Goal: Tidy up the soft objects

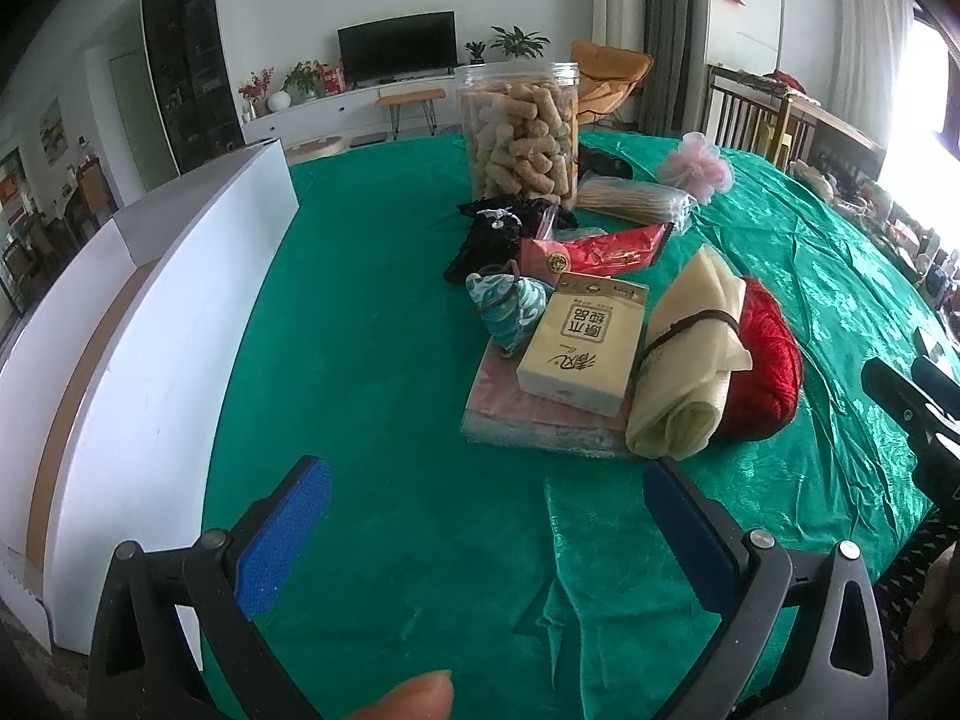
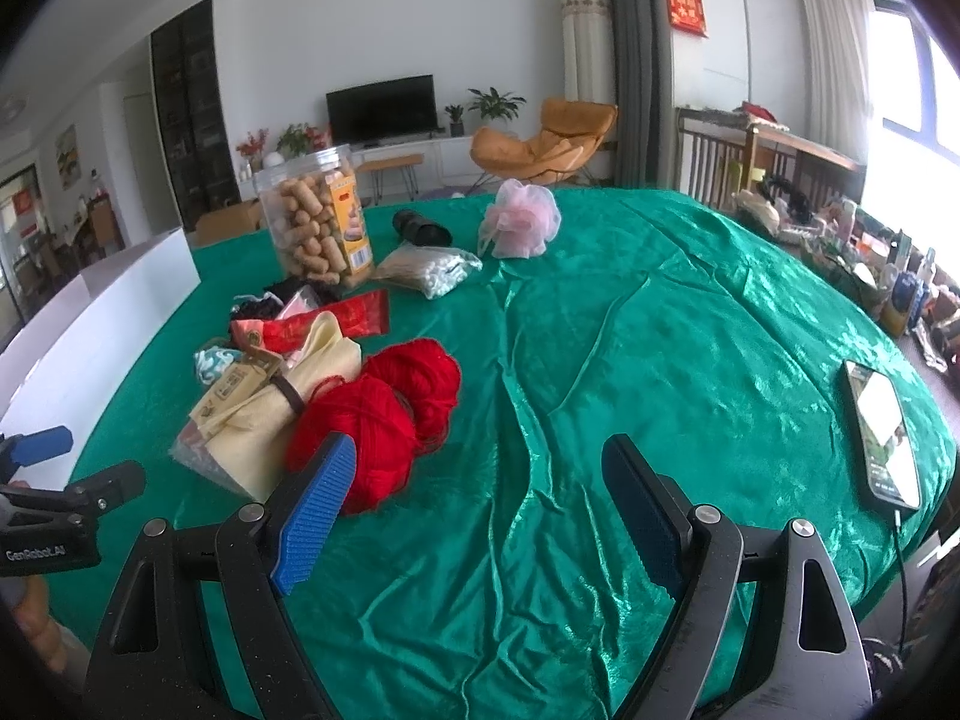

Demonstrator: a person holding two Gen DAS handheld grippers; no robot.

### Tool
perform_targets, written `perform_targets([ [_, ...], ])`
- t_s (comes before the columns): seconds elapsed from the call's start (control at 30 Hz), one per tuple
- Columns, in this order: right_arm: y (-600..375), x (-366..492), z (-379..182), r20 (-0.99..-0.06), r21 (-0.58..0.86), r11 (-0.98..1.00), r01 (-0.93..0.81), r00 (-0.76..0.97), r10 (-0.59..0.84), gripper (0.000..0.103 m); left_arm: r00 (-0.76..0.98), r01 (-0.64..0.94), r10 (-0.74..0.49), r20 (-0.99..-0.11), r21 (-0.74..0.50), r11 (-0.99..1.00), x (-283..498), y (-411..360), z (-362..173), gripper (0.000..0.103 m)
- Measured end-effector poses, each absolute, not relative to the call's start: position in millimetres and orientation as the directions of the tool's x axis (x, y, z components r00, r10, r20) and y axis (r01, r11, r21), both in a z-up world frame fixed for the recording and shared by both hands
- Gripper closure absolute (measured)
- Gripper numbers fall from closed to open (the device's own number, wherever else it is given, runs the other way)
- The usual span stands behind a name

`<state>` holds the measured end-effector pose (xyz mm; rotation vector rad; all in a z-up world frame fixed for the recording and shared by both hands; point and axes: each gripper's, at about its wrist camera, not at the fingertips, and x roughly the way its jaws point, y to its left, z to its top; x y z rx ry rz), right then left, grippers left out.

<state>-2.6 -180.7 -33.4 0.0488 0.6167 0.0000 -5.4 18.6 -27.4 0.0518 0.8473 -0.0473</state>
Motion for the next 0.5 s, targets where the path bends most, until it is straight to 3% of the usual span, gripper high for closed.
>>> perform_targets([
  [0.5,-182.7,-1.0,-36.0,-0.589,0.06,0.998,0.012,0.808,0.025,0.017,0.629,0.049,-0.024,-0.777,0.009,0.999,4.7,27.5,-31.9,0.0],
])
